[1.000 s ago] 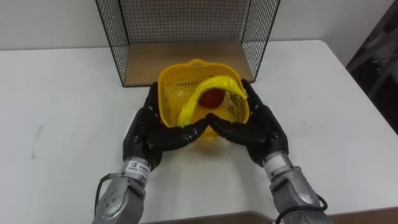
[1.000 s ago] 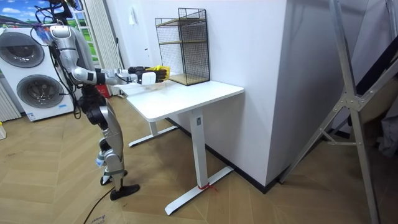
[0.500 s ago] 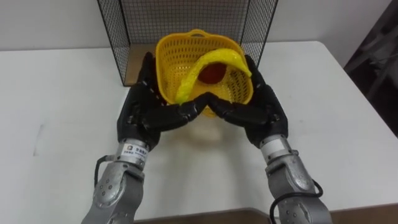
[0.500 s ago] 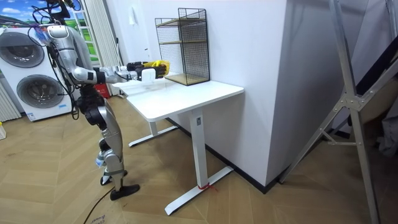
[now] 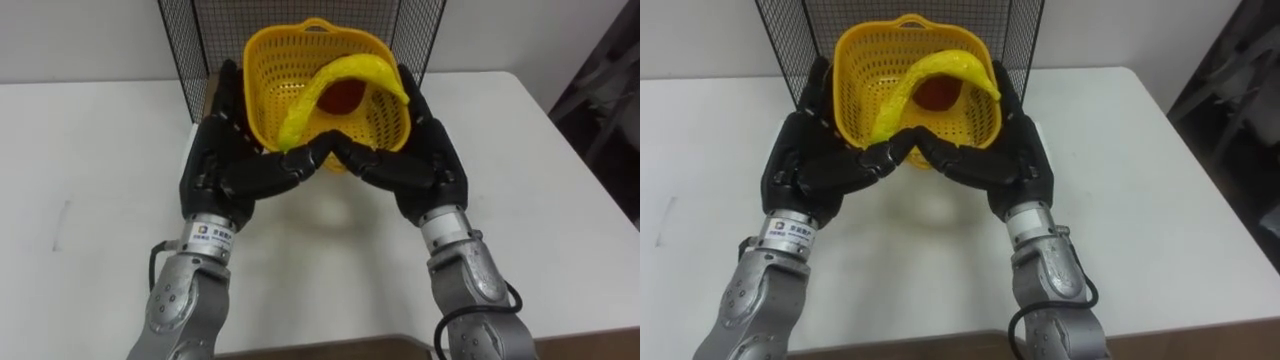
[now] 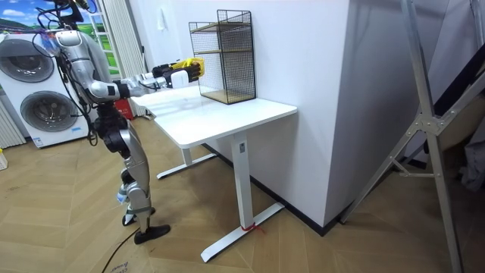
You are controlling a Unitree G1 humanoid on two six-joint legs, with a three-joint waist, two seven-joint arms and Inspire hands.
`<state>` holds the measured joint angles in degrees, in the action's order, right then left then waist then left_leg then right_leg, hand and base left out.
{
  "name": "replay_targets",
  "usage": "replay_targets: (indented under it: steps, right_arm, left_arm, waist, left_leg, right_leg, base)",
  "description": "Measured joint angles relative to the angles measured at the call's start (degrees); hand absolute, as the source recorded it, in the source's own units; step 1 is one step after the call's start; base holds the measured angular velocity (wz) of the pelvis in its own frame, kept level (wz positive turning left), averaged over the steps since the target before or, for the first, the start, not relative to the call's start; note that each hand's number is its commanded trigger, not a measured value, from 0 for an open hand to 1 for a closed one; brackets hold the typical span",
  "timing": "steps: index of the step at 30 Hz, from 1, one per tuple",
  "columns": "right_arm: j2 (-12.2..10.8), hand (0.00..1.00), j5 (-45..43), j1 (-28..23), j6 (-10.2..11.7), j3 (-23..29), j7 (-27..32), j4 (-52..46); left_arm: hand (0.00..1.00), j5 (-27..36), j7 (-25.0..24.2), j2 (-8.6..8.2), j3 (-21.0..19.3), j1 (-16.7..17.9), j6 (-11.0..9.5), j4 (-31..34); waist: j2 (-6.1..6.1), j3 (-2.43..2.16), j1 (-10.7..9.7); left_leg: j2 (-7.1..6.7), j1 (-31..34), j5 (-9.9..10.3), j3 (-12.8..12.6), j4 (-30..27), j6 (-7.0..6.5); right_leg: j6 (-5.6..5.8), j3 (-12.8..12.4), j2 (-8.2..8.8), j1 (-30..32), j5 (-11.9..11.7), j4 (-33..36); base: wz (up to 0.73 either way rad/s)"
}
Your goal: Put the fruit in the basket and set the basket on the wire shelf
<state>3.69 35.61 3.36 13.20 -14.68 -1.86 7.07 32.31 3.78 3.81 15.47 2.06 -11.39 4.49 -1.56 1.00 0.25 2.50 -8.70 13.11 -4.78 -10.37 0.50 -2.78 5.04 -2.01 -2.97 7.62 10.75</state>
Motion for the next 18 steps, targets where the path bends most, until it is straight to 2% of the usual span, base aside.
replay_targets:
  steps: [6, 8, 10, 12, 13, 14, 15, 16, 17, 18]
  right_arm:
    - [-0.02, 0.0, 0.03, -0.24, -0.01, -0.42, 0.0, 0.01]
    - [-0.09, 0.0, 0.01, -0.27, -0.01, -0.56, 0.0, 0.01]
    - [-0.07, 0.0, 0.04, -0.28, -0.03, -0.55, -0.03, 0.05]
    - [-0.19, 0.0, 0.11, -0.33, -0.06, -0.55, -0.35, 1.24]
    - [-0.14, 0.0, 0.11, -0.65, -0.12, -0.54, -0.54, 1.37]
    - [-0.14, 0.0, 0.11, -0.82, -0.13, -0.54, -0.67, 1.37]
    - [-0.13, 0.0, 0.18, -1.13, -0.32, -0.53, -0.84, 1.3]
    - [-0.18, 0.0, 0.27, -1.16, -0.41, -0.54, -0.86, 1.26]
    - [-0.19, 0.0, 0.29, -1.16, -0.49, -0.54, -0.86, 1.25]
    - [-0.18, 0.0, 0.28, -1.22, -0.78, -0.55, -0.86, 1.27]
  left_arm:
    - [0.0, -0.51, 0.88, 0.18, 0.28, 0.2, -0.01, -0.17]
    - [0.0, -0.56, 0.88, 0.21, 0.26, 0.27, -0.01, -0.21]
    - [0.0, -0.34, 0.85, 0.22, 0.19, 0.28, -0.01, -0.21]
    - [0.0, -0.33, 0.84, 0.25, 0.05, 0.44, 0.0, -0.29]
    - [0.0, -0.39, 0.79, 0.3, 0.02, 0.47, -0.01, -0.31]
    - [0.0, -0.38, 0.79, 0.31, 0.02, 0.55, 0.0, -0.36]
    - [0.0, -0.37, 0.8, 0.3, 0.0, 0.87, 0.0, -0.49]
    - [0.0, -0.37, 0.8, 0.27, 0.01, 0.91, 0.0, -0.51]
    - [0.0, -0.36, 0.8, 0.26, 0.0, 0.91, 0.0, -0.52]
    - [0.0, -0.36, 0.8, 0.31, -0.05, 0.91, 0.0, -0.75]
  waist:
    - [-0.28, 0.06, 0.24]
    - [-0.67, 0.04, 0.35]
    - [-1.2, 0.13, 0.36]
    - [-1.9, 0.34, 0.53]
    - [-2.15, 0.22, 1.05]
    - [-2.27, 0.19, 1.49]
    - [-2.06, 0.21, 1.83]
    - [-1.25, 0.24, 1.84]
    - [-1.02, 0.18, 1.84]
    - [-0.85, 0.23, 1.85]
  left_leg:
    - [0.03, 0.02, 0.02, -0.32, -0.94, 0.03]
    - [-0.03, 0.06, 0.16, -0.71, -1.91, 0.17]
    - [0.18, 0.99, 1.41, -0.67, -4.83, 0.45]
    - [1.35, 3.15, 4.4, -0.67, -12.75, 1.28]
    - [2.17, 5.64, 5.6, -0.64, -18.67, 1.66]
    - [2.65, 7.09, 5.77, -0.65, -21.91, 1.9]
    - [3.65, 9.96, 5.76, 0.25, -28.79, 1.92]
    - [4.9, 12.95, 5.7, 1.2, -35.01, 1.94]
    - [5.3, 14.07, 5.46, 1.76, -37.64, 1.99]
    - [5.88, 16.13, 3.97, 2.25, -42.18, 2.25]
  right_leg:
    - [-0.09, -0.16, -0.06, 0.19, 0.27, 1.2]
    - [-0.18, -0.34, 0.14, 0.71, 1.06, 2.85]
    - [-0.48, -0.15, 0.19, 1.47, 2.57, 5.5]
    - [-1.3, 0.02, -0.33, 2.46, 5.29, 9.44]
    - [-1.79, -0.09, -0.7, 3.45, 6.93, 11.89]
    - [-2.21, -0.34, -0.97, 4.0, 7.61, 13.19]
    - [-3.01, -0.37, -1.37, 4.42, 8.52, 14.9]
    - [-3.51, -0.26, -2.43, 4.97, 9.31, 16.62]
    - [-3.77, -0.33, -2.88, 5.35, 9.87, 17.83]
    - [-4.37, -0.53, -3.3, 5.71, 10.96, 19.83]
  base:
    - [-0.03]
    - [-0.09]
    - [0.0]
    - [-0.08]
    - [-0.14]
    - [-0.2]
    - [-0.16]
    - [-0.11]
    - [-0.08]
    - [-0.1]
